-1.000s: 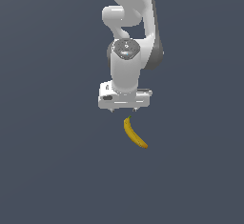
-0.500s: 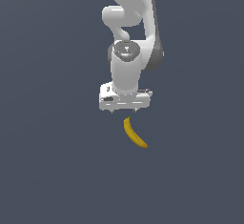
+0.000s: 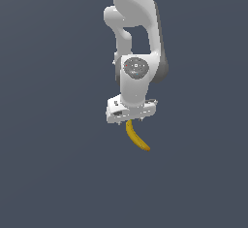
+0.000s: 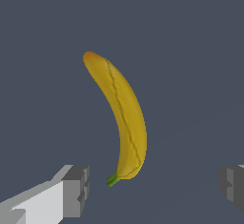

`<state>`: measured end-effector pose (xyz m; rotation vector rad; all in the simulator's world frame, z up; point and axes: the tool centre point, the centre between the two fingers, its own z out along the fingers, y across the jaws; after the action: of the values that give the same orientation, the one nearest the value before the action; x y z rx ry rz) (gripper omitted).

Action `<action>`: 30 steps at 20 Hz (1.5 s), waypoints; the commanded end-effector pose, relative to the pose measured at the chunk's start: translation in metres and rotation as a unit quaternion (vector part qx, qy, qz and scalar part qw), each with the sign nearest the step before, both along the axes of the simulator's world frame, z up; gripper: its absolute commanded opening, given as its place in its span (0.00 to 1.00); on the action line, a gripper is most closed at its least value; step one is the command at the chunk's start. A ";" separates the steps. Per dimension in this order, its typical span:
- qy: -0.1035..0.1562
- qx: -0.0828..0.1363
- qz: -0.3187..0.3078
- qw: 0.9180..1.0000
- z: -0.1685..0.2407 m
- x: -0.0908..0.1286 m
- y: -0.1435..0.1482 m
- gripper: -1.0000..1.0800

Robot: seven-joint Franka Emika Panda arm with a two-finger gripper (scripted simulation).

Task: Pick up the object and move it to a goal position.

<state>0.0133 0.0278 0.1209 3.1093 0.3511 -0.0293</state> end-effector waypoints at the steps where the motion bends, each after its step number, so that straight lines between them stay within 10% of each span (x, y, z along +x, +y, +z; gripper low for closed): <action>1: -0.002 0.002 0.027 1.000 -0.016 0.005 0.008 0.96; 30: -0.008 0.008 0.087 0.996 -0.102 0.015 0.027 0.96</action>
<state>0.0278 0.0550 0.0216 3.0792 0.6239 -0.0030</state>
